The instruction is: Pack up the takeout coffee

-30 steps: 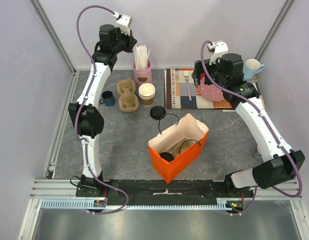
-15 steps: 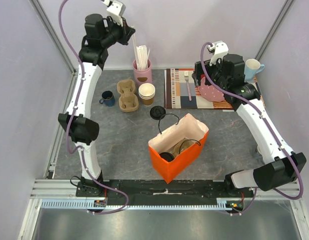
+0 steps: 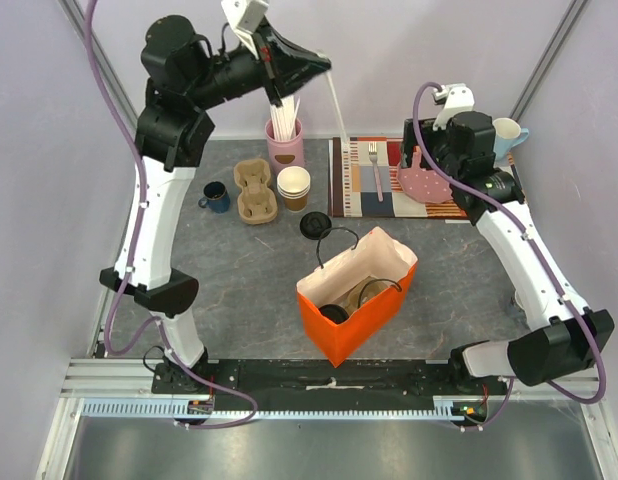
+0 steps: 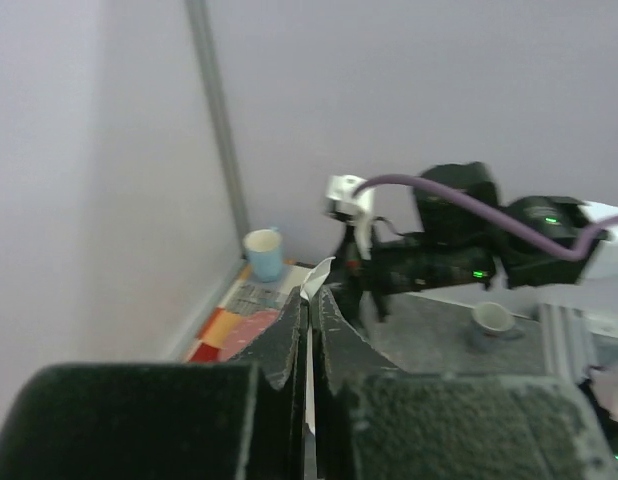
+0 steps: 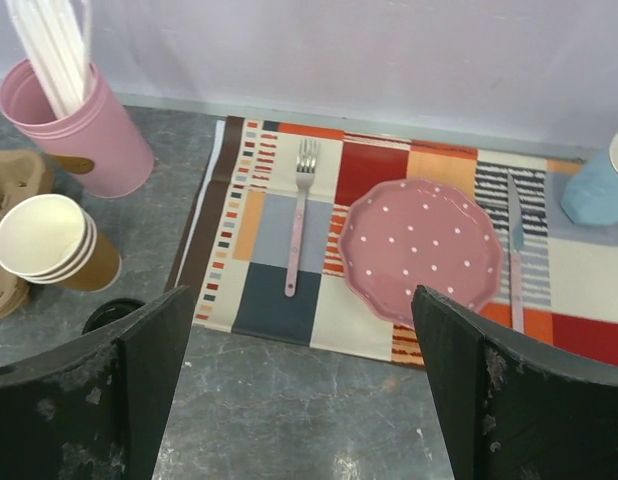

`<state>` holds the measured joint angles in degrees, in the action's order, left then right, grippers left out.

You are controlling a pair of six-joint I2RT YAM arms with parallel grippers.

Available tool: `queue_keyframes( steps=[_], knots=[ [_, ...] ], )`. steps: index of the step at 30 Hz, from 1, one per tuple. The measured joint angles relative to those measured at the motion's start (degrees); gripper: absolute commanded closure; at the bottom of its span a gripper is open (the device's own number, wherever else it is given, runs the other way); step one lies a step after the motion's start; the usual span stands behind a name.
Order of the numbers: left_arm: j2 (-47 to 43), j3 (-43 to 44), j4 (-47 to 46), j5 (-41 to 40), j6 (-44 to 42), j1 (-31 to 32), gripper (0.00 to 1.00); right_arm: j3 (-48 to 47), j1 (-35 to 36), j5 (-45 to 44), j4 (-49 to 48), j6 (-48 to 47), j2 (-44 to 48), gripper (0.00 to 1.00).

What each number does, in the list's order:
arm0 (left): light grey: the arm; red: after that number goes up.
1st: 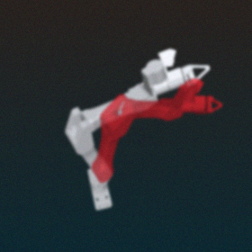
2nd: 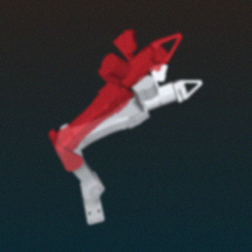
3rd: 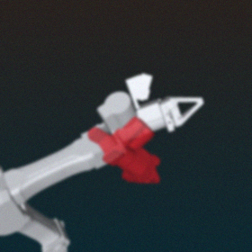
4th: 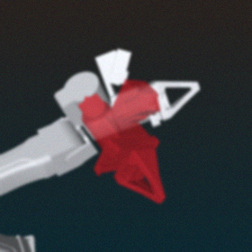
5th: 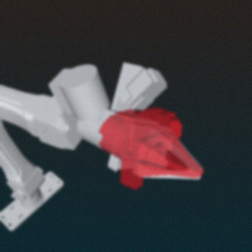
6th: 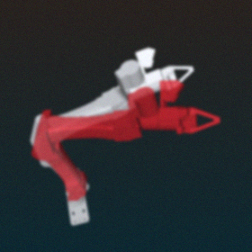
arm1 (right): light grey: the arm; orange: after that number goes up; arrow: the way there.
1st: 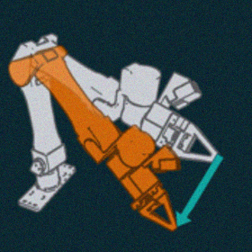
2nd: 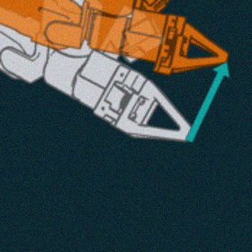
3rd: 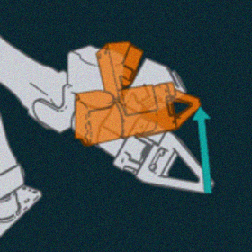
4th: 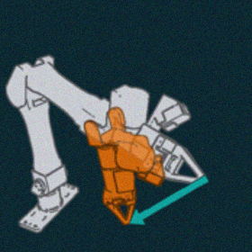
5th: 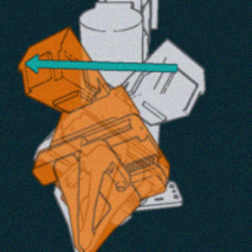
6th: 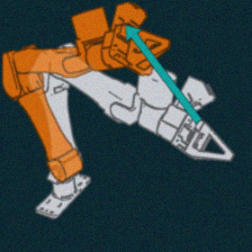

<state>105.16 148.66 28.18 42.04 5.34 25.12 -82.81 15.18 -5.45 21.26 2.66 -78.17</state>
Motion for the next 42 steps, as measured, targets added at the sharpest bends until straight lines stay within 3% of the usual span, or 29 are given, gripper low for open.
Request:
queue_keyframes(
  steps=[8,14,26,29,30,33,42],
  knots=[
    [-0.44,0.55,9.64,6.38,-0.31,11.76,0.98,5.07,-1.44,-1.09,-0.22,1.05,5.16,0.02],
    [-0.59,1.84,16.85,6.47,-5.11,18.93,0.98,8.76,-1.55,-1.03,-0.13,1.22,9.97,0.02],
    [-2.38,-11.15,21.49,4.42,-14.08,23.21,0.98,13.03,-1.57,-0.44,0.46,1.64,16.68,0.02],
    [-1.81,-12.15,21.51,4.52,-14.69,23.41,0.71,13.05,-1.6,-0.46,0.68,1.62,17.57,0.02],
    [-1.81,-12.46,21.46,4.59,-14.88,23.45,0.36,13.05,-1.57,-0.48,0.68,1.62,17.94,0.02],
    [-1.81,-12.92,21.46,4.61,-15.82,23.5,0.02,13.05,-1.57,-0.46,0.68,1.46,18.67,0.02],
    [-1.81,-11.85,20.9,-3.17,-16.13,23.06,0.0,13.05,-1.6,-0.17,0.7,1.42,18.08,0.02]
  ],
)
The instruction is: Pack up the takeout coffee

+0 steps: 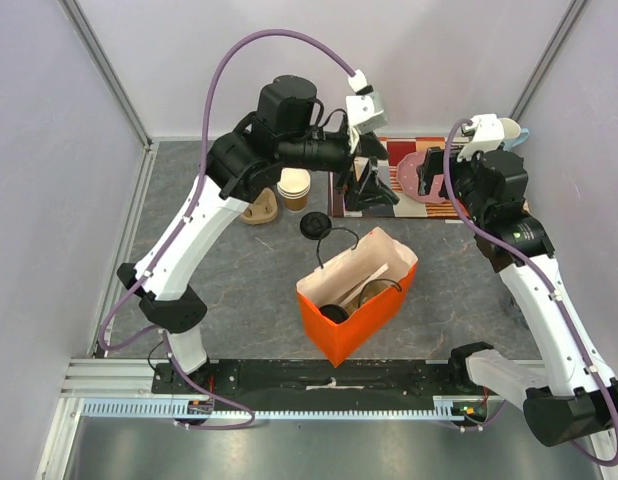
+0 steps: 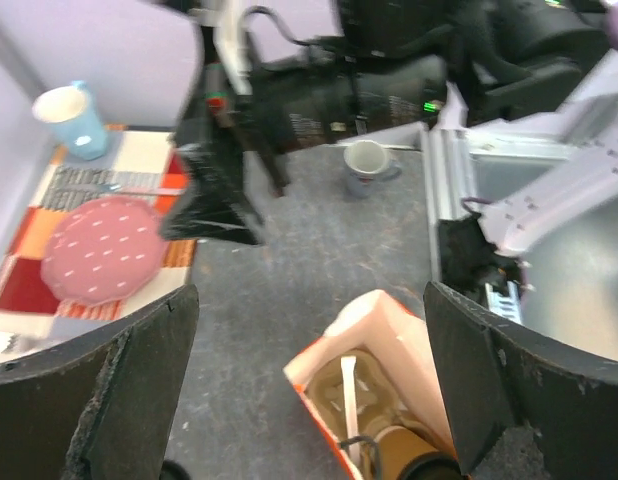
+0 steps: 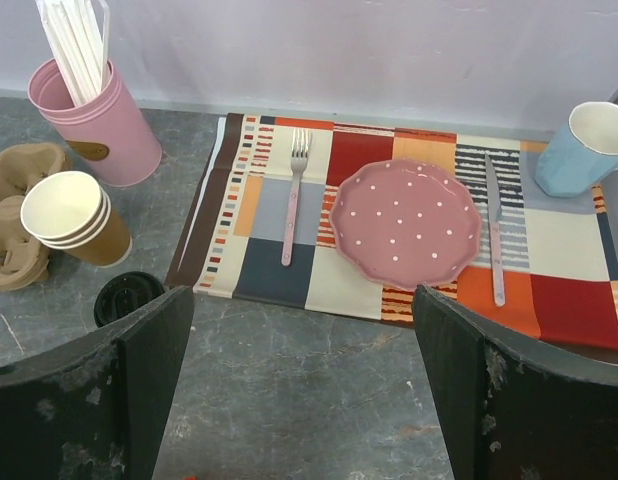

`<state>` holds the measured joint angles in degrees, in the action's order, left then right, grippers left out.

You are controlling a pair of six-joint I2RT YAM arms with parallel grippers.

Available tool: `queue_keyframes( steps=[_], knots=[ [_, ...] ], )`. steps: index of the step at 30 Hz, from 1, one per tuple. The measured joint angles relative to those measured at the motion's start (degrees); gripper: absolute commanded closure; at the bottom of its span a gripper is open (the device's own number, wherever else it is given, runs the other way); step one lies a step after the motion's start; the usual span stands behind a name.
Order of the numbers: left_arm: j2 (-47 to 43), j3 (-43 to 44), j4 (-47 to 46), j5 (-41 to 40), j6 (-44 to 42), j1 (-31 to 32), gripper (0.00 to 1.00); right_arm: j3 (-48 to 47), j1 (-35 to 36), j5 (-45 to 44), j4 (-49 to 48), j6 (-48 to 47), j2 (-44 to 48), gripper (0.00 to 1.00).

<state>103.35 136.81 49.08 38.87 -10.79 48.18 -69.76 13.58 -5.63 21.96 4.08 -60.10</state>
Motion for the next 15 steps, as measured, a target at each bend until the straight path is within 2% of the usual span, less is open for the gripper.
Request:
queue_keyframes(
  steps=[4,7,11,13,15],
  knots=[
    [-0.39,0.37,-1.6,-7.26,2.14,-3.17,0.0,-0.02,-0.04,0.13,0.09,-0.02,-1.14,0.02],
    [-2.75,-2.97,-4.04,-13.94,4.33,-9.16,0.0,-0.09,-0.2,-0.61,0.81,0.02,-2.71,0.02],
    [-9.4,-14.12,-7.87,-24.55,8.09,-20.48,0.0,-0.13,-1.36,-1.57,1.95,0.09,-5.4,0.03],
    [-13.44,-21.73,-9.42,-28.48,10.05,-25.16,0.0,-0.15,-2.6,-1.92,2.43,0.26,-6.64,0.02],
    [-19.06,-32.92,-12.5,-30.88,11.87,-29.7,0.0,-0.15,-4.2,-2.14,2.62,0.55,-7.74,0.02]
  ],
)
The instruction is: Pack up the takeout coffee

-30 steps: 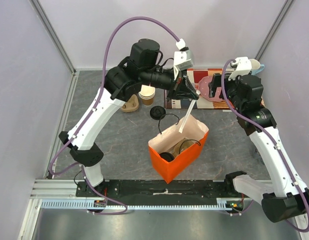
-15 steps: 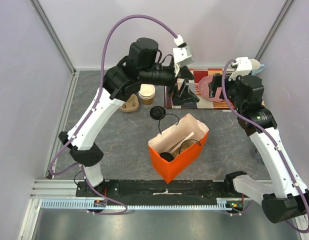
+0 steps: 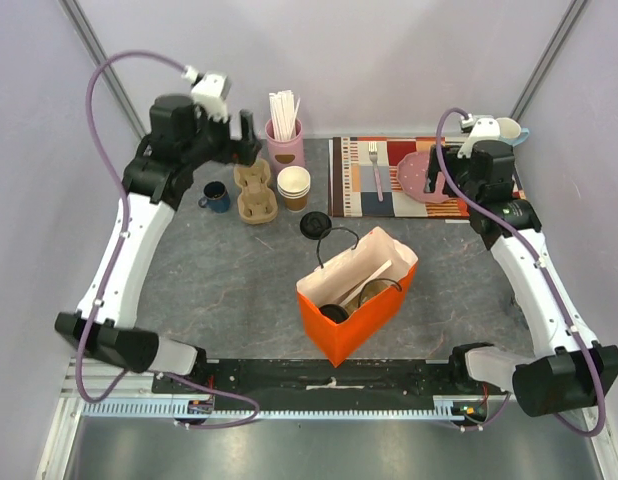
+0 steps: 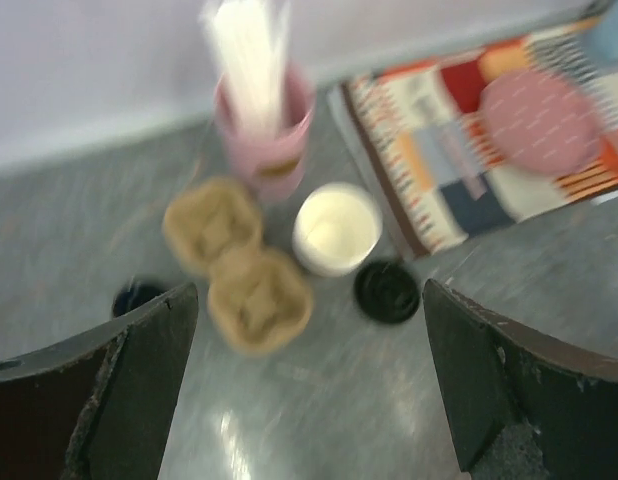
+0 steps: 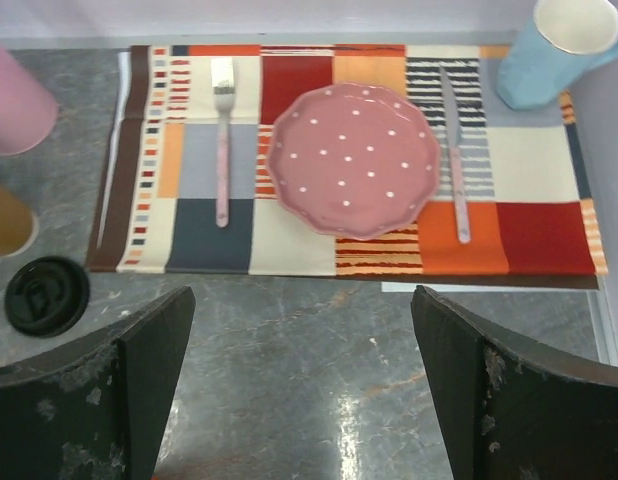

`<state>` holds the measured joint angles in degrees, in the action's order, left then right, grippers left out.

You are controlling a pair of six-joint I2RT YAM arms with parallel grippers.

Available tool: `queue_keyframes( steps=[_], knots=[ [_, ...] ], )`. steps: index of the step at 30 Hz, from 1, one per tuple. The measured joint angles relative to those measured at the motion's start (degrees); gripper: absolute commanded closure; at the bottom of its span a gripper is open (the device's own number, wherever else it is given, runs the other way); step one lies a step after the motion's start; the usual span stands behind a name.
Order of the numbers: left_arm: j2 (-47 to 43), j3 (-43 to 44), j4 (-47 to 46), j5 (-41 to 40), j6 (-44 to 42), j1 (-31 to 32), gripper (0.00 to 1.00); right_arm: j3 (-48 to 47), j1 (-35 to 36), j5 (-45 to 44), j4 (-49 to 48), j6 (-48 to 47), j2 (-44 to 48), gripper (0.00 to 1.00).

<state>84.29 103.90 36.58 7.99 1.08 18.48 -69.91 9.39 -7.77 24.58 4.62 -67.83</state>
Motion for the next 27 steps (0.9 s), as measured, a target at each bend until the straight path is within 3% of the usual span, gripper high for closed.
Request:
queue_keyframes(
  steps=[5,9,11,22,27],
  knots=[
    [-15.39,-30.64,-7.43,-3.63,0.63,-7.65,0.0,0.2,-4.94,-0.28,-0.44,1.84,-1.27,0.02],
    [-31.26,-54.36,-14.19,-4.92,-0.26,-8.24,0.0,6.05,-7.78,-2.27,-5.57,4.55,0.63,0.02],
    [-37.31,-61.7,-16.81,-5.09,-0.35,-8.24,0.0,11.15,-8.22,-3.69,-8.28,5.97,2.38,0.02],
    [-40.94,-85.92,-32.65,-13.0,-2.84,-8.52,0.0,34.58,-8.39,-13.73,-23.3,14.21,10.69,0.02],
    [-40.83,-91.08,-42.51,-15.5,-2.32,-9.42,0.0,42.64,-8.39,-15.3,-28.89,15.69,12.92,0.02]
  ],
)
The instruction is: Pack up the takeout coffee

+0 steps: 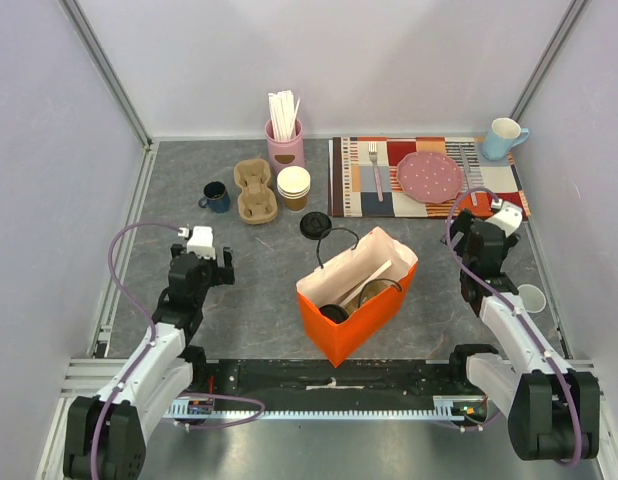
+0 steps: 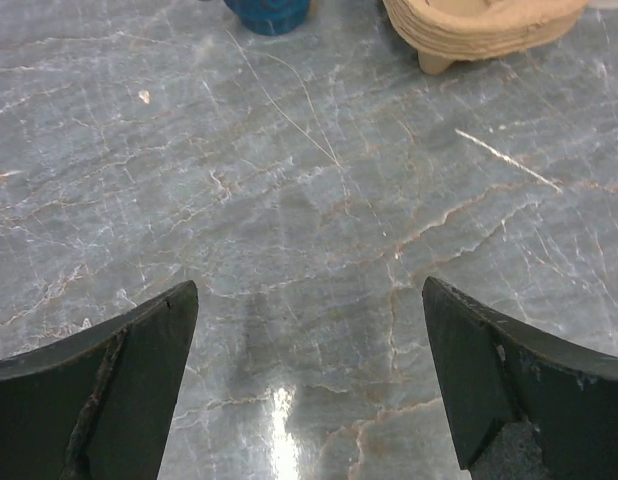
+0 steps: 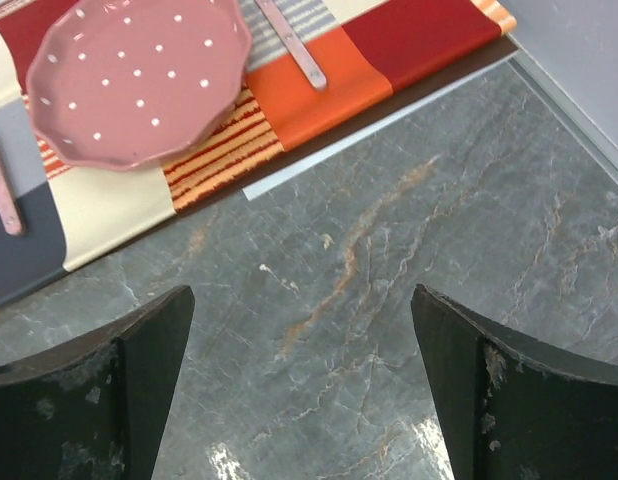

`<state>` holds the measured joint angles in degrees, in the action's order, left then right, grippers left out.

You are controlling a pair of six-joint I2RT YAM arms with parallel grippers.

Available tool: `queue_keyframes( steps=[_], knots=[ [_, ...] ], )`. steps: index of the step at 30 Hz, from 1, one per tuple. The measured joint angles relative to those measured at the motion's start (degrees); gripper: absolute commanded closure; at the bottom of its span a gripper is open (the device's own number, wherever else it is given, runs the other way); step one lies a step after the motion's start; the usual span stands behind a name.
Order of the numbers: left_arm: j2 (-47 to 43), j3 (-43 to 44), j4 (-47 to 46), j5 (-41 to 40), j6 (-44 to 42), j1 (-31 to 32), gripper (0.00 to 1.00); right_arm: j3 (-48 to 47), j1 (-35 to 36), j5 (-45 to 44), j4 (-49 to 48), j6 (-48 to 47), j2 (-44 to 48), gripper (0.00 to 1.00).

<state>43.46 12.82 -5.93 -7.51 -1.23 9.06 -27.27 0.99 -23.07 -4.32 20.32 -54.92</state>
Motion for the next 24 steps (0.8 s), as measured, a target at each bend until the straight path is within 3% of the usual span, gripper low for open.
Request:
queue_keyframes(
  steps=[7,24],
  knots=[
    [0.39,-6.69,-14.25,-0.52,0.9,-0.33,0.0,4.63,0.0,-2.08,-5.44,0.04,0.7,0.02],
    [0.42,-7.67,-19.56,0.0,2.34,-0.37,0.0,4.81,0.0,-2.75,-8.96,0.76,0.92,0.02]
  ],
)
